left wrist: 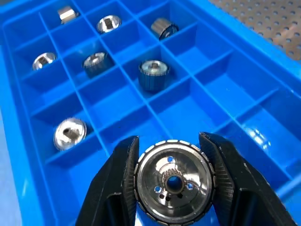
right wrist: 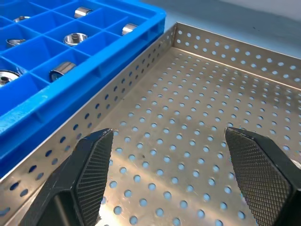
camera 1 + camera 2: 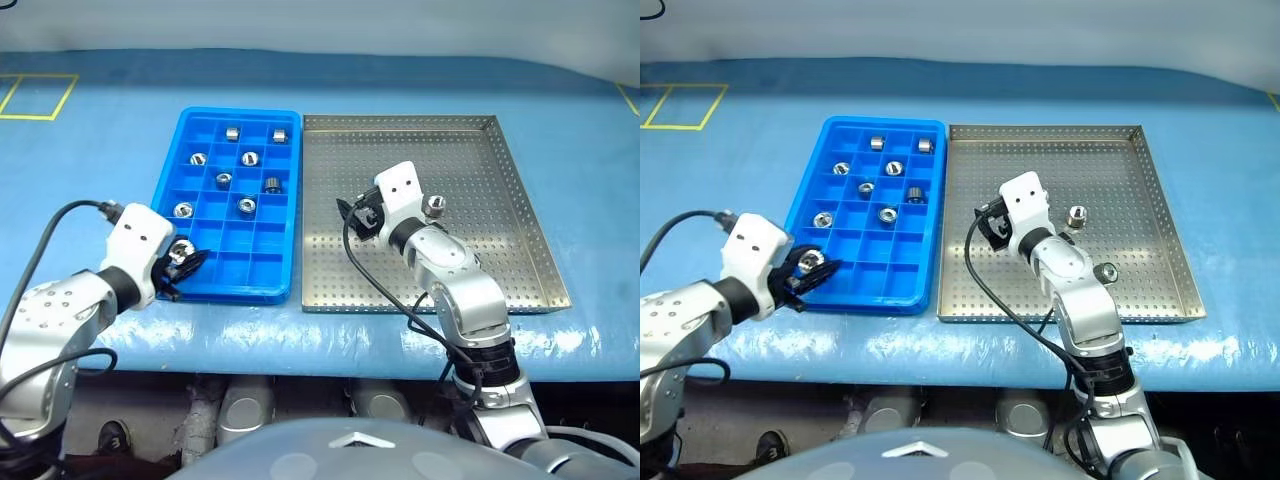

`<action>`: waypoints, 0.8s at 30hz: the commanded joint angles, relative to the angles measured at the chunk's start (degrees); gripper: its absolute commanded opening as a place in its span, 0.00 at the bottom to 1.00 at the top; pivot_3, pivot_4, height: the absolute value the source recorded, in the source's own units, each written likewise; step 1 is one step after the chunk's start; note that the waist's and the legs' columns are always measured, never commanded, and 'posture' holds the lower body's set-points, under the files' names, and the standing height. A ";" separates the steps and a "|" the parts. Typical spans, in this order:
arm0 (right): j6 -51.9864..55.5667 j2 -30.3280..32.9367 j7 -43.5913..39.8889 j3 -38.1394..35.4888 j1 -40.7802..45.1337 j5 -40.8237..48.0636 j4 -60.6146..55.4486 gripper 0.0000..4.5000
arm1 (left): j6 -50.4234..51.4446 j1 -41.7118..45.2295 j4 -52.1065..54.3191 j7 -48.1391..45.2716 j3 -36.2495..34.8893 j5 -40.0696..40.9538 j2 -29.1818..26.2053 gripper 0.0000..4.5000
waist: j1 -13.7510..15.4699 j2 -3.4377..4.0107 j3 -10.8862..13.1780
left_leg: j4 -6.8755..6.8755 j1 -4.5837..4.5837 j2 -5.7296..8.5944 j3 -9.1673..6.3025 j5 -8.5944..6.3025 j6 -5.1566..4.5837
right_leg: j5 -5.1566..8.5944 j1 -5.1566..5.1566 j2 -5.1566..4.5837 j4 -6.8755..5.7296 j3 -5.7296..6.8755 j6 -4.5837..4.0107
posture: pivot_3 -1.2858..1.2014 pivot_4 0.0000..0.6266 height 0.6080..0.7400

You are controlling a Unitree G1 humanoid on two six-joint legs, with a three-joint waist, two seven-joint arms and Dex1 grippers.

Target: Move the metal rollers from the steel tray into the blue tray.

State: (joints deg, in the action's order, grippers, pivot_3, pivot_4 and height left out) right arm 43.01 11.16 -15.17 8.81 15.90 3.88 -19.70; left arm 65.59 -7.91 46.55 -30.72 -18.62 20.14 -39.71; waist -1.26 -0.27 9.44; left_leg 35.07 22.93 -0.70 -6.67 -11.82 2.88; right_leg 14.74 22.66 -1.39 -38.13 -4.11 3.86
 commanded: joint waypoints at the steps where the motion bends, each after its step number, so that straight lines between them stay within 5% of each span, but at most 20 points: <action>1: -1.81 -0.04 -0.68 0.16 1.27 0.38 -0.32 0.89 | 0.16 -0.47 0.46 3.44 -2.79 -1.73 0.59 0.38 | 0.47 0.00 0.00 | 0.00 -0.01 0.00 -0.01 0.00 0.01 | 0.03 -0.02 0.00 0.00 0.01 -0.06 | 0.58 0.24 1.00; 10: -2.35 0.14 -0.54 -0.45 1.81 0.16 -0.24 0.89 | -1.56 -0.14 -6.17 8.32 0.96 -4.49 1.72 0.38 | 0.61 0.00 0.00 | -0.08 -0.03 0.00 -0.03 0.02 0.04 | 0.00 -0.01 -0.02 0.00 0.05 -0.07 | 0.57 0.24 1.00; 17: -2.11 0.53 0.23 -1.52 1.47 -0.10 -1.34 0.89 | -2.03 2.14 -8.46 9.88 1.88 -4.56 3.10 0.89 | 0.54 0.00 0.00 | -0.11 -0.11 -0.03 -0.02 0.02 0.04 | 0.02 -0.02 -0.01 -0.05 0.08 -0.09 | 0.56 0.24 1.00; 24: -6.54 0.55 3.36 -6.44 3.44 -0.55 4.63 0.89 | -10.02 8.43 -7.25 7.46 1.68 2.39 11.37 0.89 | 0.67 -0.03 -0.01 | -0.04 -0.06 -0.03 -0.01 0.03 0.07 | -0.03 -0.05 -0.03 -0.01 0.10 -0.08 | 0.55 0.24 1.00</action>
State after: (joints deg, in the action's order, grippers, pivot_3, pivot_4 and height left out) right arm 39.29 11.54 -12.63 4.81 17.62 3.47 -16.01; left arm 58.58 -1.19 37.19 -22.46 -17.02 19.99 -29.37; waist -0.60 -0.30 9.43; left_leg 35.05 22.88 -0.68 -6.68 -11.78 2.96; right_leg 14.65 22.59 -1.47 -38.11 -4.01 3.73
